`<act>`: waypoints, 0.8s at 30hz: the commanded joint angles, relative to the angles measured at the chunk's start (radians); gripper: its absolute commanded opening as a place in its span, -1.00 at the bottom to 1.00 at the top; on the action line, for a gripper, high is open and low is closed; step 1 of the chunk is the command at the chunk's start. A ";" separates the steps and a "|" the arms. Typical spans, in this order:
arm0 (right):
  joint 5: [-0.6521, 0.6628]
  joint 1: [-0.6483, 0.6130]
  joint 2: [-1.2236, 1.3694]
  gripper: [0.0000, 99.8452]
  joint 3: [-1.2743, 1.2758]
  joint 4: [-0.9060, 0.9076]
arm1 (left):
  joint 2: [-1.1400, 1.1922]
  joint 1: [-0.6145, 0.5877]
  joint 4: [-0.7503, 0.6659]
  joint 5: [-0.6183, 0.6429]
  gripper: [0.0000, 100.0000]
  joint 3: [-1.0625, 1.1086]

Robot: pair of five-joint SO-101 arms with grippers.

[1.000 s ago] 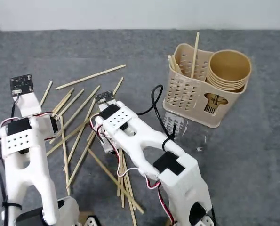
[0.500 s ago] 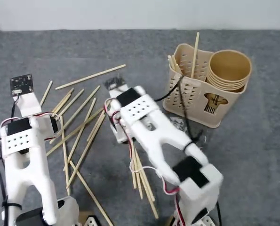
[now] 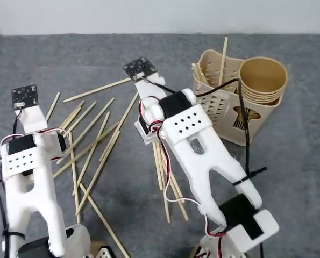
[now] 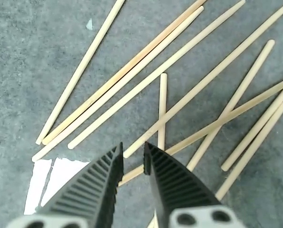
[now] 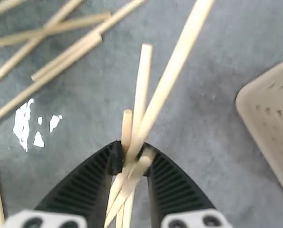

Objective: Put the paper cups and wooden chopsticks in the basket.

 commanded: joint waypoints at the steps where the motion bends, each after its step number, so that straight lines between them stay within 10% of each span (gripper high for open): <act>1: 0.021 0.019 -0.071 -0.98 -0.094 -0.021 | -0.037 -0.005 -0.020 0.005 -0.86 -0.005; 24: 0.080 0.047 0.110 -0.98 -0.891 0.090 | -0.037 -0.005 -0.025 0.005 -0.86 0.004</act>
